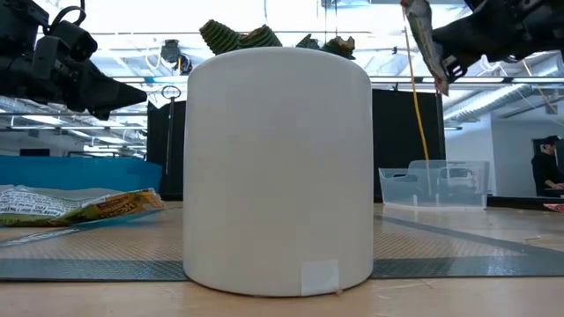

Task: Pick and place Granola Bars by type
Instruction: Put the red granola bar into the right transparent bin

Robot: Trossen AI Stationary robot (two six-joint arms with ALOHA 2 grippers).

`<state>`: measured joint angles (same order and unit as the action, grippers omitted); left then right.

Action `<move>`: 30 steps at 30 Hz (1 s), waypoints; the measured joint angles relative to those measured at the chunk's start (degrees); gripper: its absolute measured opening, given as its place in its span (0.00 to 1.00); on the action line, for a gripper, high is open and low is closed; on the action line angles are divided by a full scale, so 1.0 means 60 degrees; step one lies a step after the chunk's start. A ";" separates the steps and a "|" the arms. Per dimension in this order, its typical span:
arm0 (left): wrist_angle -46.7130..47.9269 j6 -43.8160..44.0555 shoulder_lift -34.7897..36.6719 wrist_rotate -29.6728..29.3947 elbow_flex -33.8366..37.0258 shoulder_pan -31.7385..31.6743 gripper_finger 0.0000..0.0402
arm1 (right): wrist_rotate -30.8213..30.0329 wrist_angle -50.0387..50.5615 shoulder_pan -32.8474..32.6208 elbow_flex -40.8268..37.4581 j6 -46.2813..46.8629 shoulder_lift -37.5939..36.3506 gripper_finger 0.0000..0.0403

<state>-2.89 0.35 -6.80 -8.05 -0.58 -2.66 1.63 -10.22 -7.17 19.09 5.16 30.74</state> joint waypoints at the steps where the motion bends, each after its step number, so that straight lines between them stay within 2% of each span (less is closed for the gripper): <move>1: -0.0020 -0.0010 0.0001 -0.0001 0.0000 0.0000 0.10 | 0.0013 0.0033 0.0179 0.0000 -0.0129 -0.0152 0.00; 10: -0.0041 -0.0010 -0.0002 -0.0022 0.0000 0.0000 0.10 | 0.0007 -0.0017 0.1759 0.0004 -0.1487 -0.0894 0.00; 15: -0.0044 -0.0013 0.0000 -0.0018 0.0000 0.0004 0.10 | -0.0004 -0.1267 0.2821 0.0004 -0.2041 -0.0935 0.00; 20: -0.0046 -0.0013 0.0001 -0.0015 0.0000 0.0000 0.10 | -0.0117 -0.2445 0.3996 0.0004 -0.2195 -0.0936 0.00; 24: -0.0048 -0.0013 0.0001 -0.0015 0.0000 0.0002 0.10 | -0.0300 -0.2756 0.4981 0.0004 -0.2189 -0.0936 0.00; 30: -0.0049 -0.0017 -0.0002 -0.0011 0.0000 0.0000 0.10 | -0.0237 -0.1890 0.6634 0.0669 -0.1495 -0.0932 0.00</move>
<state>-3.19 0.25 -6.81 -8.12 -0.58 -2.66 0.21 -21.56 32.64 23.10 -3.81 25.15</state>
